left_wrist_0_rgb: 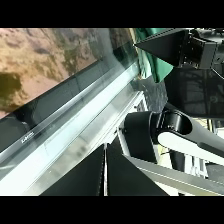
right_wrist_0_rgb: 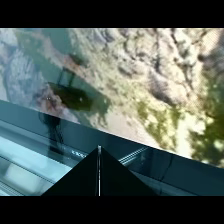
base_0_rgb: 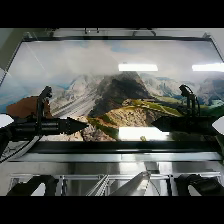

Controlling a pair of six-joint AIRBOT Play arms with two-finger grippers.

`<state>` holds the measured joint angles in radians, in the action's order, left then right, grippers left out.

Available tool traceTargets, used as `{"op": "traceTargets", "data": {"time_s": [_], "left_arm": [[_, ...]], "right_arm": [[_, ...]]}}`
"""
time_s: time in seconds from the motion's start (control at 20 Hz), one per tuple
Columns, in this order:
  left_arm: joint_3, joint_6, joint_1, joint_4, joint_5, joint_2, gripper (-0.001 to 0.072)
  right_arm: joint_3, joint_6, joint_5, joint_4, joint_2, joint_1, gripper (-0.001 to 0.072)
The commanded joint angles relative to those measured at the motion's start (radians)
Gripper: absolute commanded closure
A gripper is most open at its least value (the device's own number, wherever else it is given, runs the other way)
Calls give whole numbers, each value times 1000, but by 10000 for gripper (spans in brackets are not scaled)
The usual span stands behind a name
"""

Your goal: Fold the shirts.

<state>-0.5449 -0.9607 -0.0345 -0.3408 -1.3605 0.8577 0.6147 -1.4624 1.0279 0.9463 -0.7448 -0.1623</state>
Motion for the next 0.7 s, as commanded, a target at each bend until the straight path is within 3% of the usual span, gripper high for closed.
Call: {"op": "traceTargets", "data": {"time_s": [0.0,0.1,0.15,0.2,0.35,0.4,0.45,0.65], "left_arm": [[0,-1,1,0,2,0,704],[0,-2,1,0,-8,-1,702],[0,-2,0,1,-9,-1,563],[-2,-13,-8,-2,-12,-1,375],[-93,-61,-126,-63,-92,0,356],[-148,-85,-193,-98,-127,0,130],[-208,-129,-278,-146,-146,0,-13],[-381,-165,-613,-287,-89,25,-13]], "right_arm": [[0,0,0,0,1,-1,689],[0,0,0,0,1,-1,689],[0,0,0,0,1,-1,689],[0,0,0,0,1,-1,689],[0,0,0,0,1,-1,689],[0,0,0,0,1,-1,689],[0,0,0,0,1,-1,689],[0,0,0,0,1,-1,689]]}}
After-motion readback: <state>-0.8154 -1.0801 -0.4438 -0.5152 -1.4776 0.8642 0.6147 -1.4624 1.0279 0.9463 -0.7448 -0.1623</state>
